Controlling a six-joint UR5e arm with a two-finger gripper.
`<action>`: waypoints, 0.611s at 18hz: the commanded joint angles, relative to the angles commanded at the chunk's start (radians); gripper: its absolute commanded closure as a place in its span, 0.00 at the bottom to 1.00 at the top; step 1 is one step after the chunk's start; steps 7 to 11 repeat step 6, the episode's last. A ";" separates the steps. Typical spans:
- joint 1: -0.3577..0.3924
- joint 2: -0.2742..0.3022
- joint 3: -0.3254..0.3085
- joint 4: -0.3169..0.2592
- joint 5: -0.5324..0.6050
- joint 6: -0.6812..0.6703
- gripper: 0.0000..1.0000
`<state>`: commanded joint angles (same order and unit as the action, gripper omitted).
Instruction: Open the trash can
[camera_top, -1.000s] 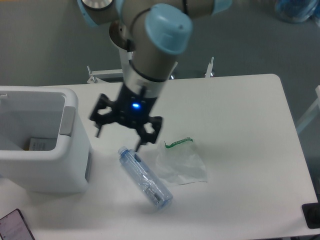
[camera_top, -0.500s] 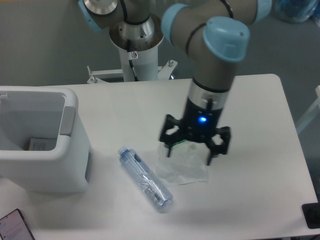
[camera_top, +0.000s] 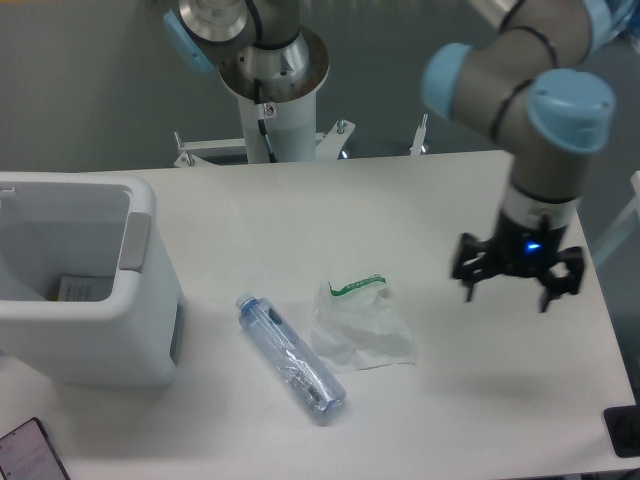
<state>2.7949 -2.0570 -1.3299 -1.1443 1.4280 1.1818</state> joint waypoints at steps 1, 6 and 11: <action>0.005 -0.002 -0.003 -0.003 0.012 0.059 0.00; 0.002 0.009 -0.028 -0.005 0.031 0.094 0.00; 0.002 0.009 -0.028 -0.005 0.031 0.094 0.00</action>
